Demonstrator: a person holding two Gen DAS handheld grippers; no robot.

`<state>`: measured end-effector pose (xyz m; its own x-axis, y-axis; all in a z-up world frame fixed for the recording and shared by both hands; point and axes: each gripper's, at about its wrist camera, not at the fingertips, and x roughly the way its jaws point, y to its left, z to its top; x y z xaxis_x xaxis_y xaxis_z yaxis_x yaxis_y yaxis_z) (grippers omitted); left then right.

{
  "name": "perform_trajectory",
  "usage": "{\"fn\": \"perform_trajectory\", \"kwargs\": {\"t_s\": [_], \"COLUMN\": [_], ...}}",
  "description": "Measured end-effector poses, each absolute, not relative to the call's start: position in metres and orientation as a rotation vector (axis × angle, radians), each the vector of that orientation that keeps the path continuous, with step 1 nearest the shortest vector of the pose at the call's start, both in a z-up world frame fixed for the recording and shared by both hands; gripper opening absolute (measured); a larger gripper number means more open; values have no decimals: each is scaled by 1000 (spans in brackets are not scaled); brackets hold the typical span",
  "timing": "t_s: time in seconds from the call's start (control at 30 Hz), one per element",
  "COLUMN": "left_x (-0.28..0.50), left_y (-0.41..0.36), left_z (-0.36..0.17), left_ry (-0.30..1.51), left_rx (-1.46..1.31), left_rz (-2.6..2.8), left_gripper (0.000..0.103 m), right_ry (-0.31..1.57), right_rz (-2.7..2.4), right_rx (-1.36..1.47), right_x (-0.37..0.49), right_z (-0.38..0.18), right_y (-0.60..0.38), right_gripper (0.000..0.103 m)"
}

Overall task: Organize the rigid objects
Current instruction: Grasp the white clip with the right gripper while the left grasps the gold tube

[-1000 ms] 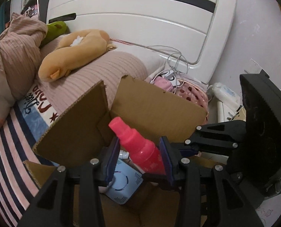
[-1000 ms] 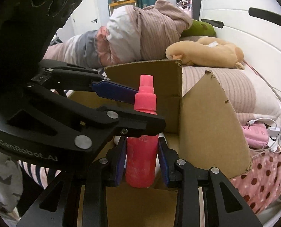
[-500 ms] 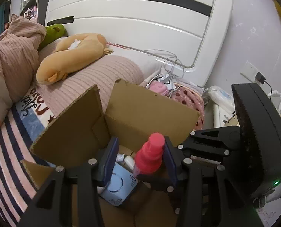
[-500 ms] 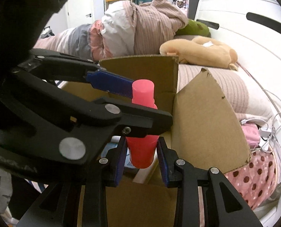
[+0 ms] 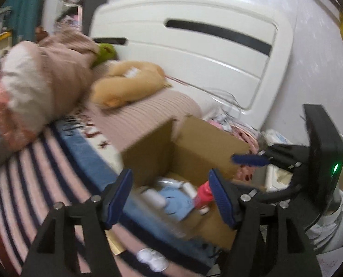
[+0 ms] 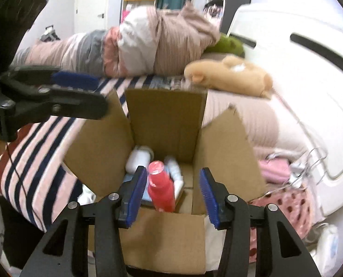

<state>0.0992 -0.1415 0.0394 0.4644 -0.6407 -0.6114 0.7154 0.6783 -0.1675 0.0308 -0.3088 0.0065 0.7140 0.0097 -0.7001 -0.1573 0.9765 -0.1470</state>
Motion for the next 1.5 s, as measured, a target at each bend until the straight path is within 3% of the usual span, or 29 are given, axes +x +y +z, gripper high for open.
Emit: {"fn": "perform_trajectory", "kwargs": {"t_s": [0.2,0.43,0.7,0.87,0.93,1.0,1.1,1.2,1.3,1.5], "left_x": [93,94,107,128,134,142,148,152,149,138], "left_y": [-48,19,8,-29,-46,-60,-72,-74,-68,-44], "left_z": [30,-28,-101,-134,-144,-155,-165,-172,-167,-156], "left_ry": [680,756,876,953,970,994,1005,1007,1009,1004], "left_rx": [73,37,-47,-81,-70,-67,-49,-51,-46,28], "left_rz": [-684,-581,-667,-749,-762,-738,-715,-684,-700,-668], "left_gripper": [69,69,68,68,62,48,35,26,16,15], "right_ry": [652,740,945,973,994,1020,1035,1028,1008,956], "right_rz": [192,442,392,240,213,191,179,187,185,226], "right_rx": [-201,-180,-188,-237,-236,-221,-188,-157,-148,-183], "right_x": [15,14,27,32,32,35,31,35,35,24], "right_z": [37,7,-88,-121,-132,-141,-150,-150,-148,-136], "right_y": [-253,-169,-130,-144,-149,-157,-164,-175,-178,-169], "right_gripper": [44,44,44,44,43,43,42,29,29,29]}}
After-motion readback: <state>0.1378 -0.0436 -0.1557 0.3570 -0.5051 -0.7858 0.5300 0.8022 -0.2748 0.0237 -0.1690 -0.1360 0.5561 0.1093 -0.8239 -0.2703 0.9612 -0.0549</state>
